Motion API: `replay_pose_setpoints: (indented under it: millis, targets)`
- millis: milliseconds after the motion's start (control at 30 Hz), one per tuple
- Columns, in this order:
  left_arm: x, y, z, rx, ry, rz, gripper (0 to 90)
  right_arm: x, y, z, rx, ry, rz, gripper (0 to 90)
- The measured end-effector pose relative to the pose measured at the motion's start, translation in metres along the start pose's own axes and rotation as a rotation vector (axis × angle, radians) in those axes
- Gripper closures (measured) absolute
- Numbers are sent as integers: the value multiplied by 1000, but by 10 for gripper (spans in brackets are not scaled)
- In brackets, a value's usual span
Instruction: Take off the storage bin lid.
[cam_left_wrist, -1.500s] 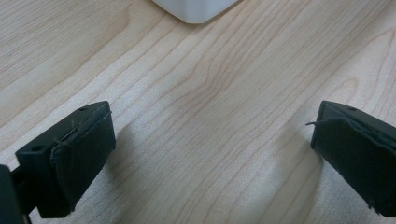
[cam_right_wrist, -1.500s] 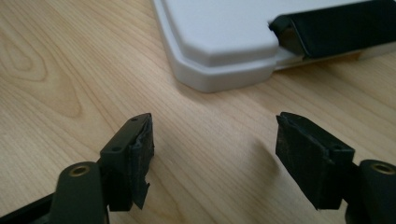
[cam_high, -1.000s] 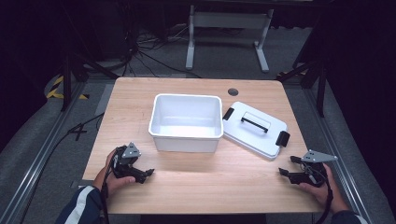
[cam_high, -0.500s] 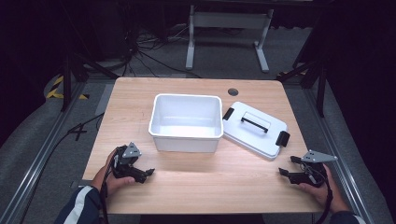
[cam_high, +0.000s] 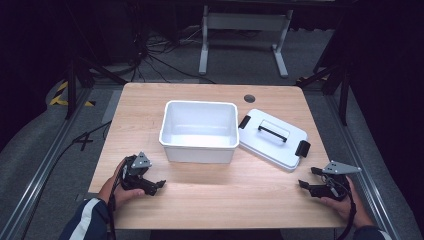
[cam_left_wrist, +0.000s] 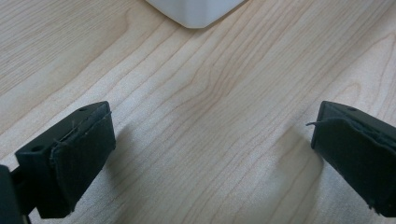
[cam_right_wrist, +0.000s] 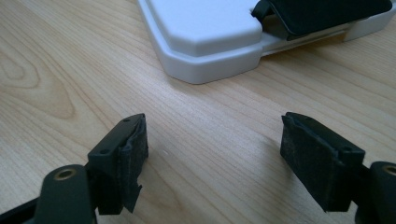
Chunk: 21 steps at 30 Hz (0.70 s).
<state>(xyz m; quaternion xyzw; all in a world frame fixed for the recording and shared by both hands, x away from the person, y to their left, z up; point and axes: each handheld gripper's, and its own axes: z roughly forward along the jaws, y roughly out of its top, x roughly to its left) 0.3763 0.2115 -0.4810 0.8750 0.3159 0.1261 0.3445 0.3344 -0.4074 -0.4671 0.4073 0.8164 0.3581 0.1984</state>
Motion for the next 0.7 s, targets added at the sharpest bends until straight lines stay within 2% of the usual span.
replay_pose_setpoints:
  millis: [700]
  targets:
    - [0,0,0,0,-3,-2,2,0,1,1,3,2,2,226]
